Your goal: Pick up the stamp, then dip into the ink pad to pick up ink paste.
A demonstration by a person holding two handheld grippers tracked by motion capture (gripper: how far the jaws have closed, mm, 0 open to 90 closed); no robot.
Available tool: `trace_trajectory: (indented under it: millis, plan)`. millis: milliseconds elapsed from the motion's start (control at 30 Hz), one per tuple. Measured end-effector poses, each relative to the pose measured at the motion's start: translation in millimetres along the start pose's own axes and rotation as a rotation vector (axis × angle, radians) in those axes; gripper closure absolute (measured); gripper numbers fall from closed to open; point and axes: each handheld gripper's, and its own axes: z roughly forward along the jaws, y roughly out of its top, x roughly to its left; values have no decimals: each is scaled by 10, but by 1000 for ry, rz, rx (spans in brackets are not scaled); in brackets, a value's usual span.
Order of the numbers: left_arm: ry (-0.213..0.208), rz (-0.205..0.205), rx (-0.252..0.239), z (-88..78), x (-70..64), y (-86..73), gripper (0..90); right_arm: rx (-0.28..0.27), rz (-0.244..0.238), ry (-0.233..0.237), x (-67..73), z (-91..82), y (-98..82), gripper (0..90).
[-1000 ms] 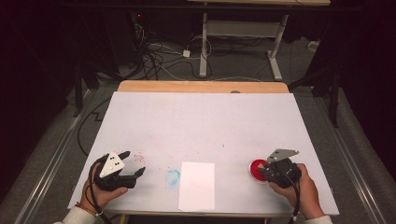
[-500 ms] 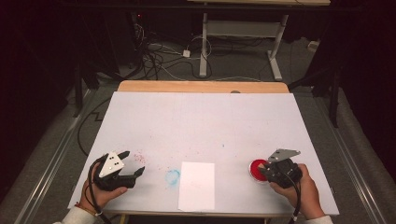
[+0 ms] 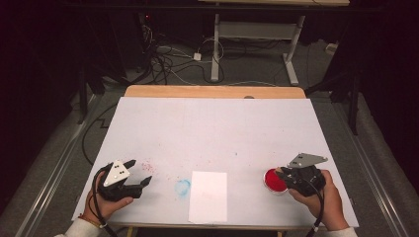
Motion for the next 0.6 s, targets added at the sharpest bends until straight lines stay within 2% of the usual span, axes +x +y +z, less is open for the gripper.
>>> trace_trajectory:
  millis: [600]
  plan:
    - [3,-1,5,-35,-25,-31,216,-72,-8,-10,-3,-224,104,764]
